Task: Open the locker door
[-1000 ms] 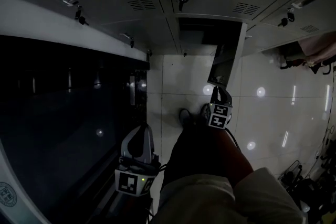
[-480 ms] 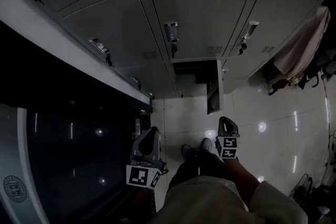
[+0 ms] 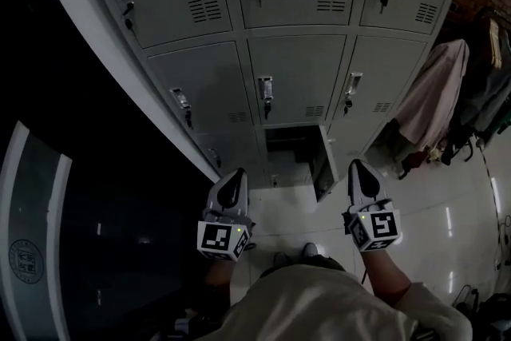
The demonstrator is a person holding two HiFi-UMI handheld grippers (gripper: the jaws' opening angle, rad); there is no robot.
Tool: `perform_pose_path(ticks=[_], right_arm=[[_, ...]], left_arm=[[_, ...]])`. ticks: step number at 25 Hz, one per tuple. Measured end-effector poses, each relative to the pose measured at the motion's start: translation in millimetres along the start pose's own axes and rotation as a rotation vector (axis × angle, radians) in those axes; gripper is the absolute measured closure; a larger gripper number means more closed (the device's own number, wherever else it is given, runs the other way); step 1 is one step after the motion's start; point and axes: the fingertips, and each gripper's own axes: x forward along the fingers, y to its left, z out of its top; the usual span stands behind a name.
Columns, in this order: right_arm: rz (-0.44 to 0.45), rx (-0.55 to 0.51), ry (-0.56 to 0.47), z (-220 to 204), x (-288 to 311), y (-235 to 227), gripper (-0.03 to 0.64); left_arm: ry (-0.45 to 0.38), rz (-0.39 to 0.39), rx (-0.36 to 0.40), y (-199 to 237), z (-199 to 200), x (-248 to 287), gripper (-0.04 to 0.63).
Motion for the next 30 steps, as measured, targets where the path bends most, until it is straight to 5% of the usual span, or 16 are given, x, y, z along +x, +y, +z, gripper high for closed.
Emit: perform_pose_path(ticks=[5, 11, 18, 30], right_arm=[[-0.007, -0.029, -0.169, 64.1, -53.7, 31.0, 0.617], [-0.017, -0.047, -0.128, 7.8, -53.0, 37.5, 0.617], [0.008, 0.011, -0.175, -8.4, -60.2, 45.0, 0.617], [0.094, 0.022, -0.244, 79.0, -188.5, 80.0, 0.617]], left_arm=[[-0.031, -0.042, 0.04, -18.0, 41.0, -31.3, 0.593], [-0.032, -0.076, 0.037, -5.3, -10.0, -33.7, 0.593], [-0.029, -0.077, 0.027, -16.5, -22.7, -57.5, 0.593], [-0.056, -0.067, 0.095, -96.2, 67.6, -141.4, 0.593]])
